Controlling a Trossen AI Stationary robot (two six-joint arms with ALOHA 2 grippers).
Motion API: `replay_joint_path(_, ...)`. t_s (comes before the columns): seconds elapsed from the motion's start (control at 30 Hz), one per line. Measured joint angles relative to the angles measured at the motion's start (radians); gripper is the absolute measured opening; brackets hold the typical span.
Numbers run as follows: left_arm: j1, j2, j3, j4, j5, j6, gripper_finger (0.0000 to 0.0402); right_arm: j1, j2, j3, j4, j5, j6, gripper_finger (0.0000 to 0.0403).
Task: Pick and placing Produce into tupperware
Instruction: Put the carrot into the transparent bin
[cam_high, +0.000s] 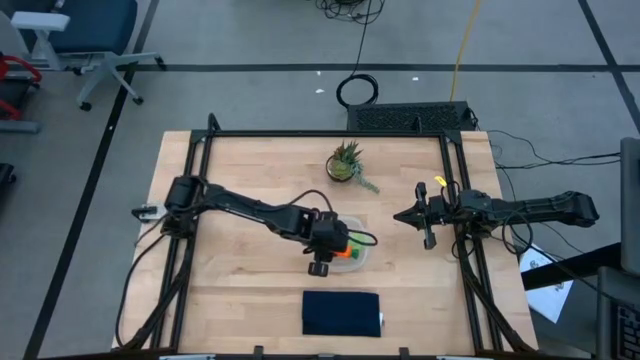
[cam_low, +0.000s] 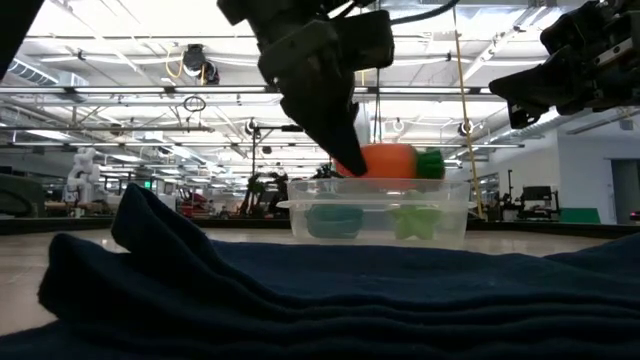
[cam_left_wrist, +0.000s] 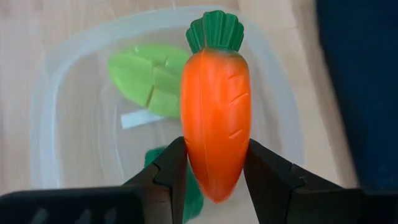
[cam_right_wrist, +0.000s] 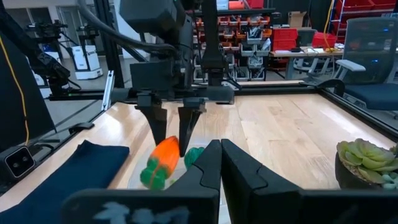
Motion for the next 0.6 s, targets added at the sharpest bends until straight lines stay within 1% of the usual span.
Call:
replay_joint_path(0.1, 0.000, 0.017, 0.034, -0.015, -0.010, -0.004, 0.0131, 0.000, 0.000, 0.000, 0.000, 0.000, 0.001, 0.0000)
replay_joint_path(0.23, 0.000, 0.015, 0.036, -0.021, -0.010, -0.011, 0.0131, 0.000, 0.000, 0.000, -0.002, 0.000, 0.004, 0.0000)
replay_joint_path(0.43, -0.014, 0.015, 0.036, -0.087, -0.012, 0.002, 0.0131, 0.000, 0.000, 0.000, -0.007, 0.000, 0.003, 0.0000)
replay_joint_path(0.6, -0.021, 0.015, 0.036, -0.095, -0.028, -0.007, 0.0131, 0.000, 0.000, 0.000, -0.008, 0.000, 0.003, 0.0000)
